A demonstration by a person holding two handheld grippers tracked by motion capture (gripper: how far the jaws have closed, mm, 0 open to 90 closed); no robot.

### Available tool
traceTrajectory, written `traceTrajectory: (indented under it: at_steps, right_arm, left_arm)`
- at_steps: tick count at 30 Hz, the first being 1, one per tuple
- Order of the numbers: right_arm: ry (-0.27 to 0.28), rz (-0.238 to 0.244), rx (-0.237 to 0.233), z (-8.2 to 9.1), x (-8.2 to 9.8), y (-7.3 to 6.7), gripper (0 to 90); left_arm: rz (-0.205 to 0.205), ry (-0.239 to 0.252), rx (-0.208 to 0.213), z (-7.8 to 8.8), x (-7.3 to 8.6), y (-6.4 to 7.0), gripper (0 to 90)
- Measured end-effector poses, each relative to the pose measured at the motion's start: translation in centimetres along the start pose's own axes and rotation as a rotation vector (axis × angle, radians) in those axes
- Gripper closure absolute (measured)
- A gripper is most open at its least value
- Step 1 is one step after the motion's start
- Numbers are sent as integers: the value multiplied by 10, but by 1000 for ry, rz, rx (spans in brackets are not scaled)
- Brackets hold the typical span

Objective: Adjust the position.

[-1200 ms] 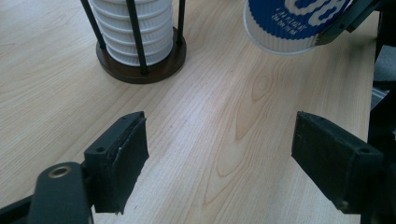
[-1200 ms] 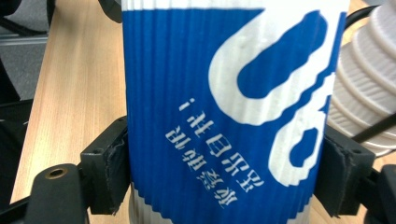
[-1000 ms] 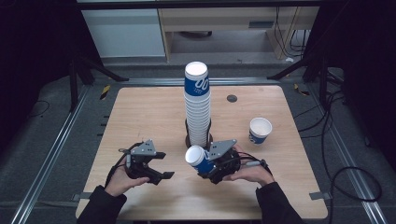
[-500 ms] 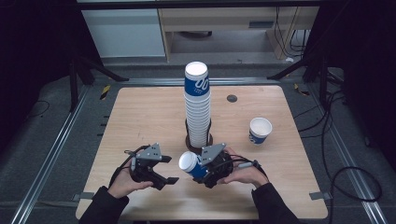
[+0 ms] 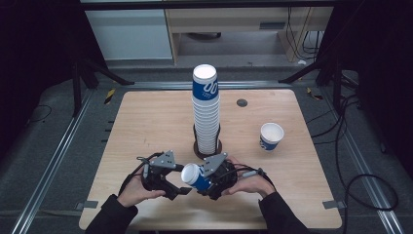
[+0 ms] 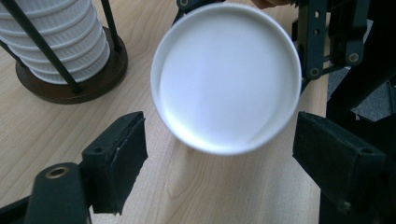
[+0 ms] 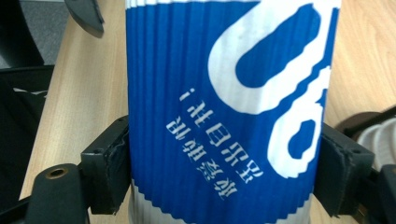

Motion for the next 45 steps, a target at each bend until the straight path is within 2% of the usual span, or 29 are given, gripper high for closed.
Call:
traceTrajectory:
  at_steps: [6,18,23,27,34,38,43,45]
  right_arm:
    - [-13,14,-18,-6,-3,-6,200]
    - [-60,77,-29,-15,-6,-14,201]
    - [-61,87,-36,-15,-7,-15,201]
    - [-62,93,-35,-16,-7,-15,200]
    - [-43,76,-30,-14,-8,-14,176]
    - [-1,45,-40,-10,-8,-11,119]
    - [40,25,-19,0,-8,-4,81]
    - [59,1,-7,6,-7,-1,72]
  left_arm:
    - [0,-20,13,-4,-1,1,169]
    - [-10,-73,36,-15,0,4,197]
    - [-4,-70,34,-16,0,4,250]
    - [-2,-70,37,-15,0,3,254]
    - [12,-48,44,-12,0,2,257]
    - [11,-30,37,-8,0,1,259]
    - [15,-9,18,0,1,-2,259]
    - [22,4,6,4,2,-4,259]
Point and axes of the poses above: each handheld gripper's, and its own axes: z roughly backward along the jaws, x roughly out of its underside, y roughly to its right, the point moved 1 cm from there along -z, roughly forward along the jaws, and after that the axes turned 7 degrees about x, right-handed, at the moved point
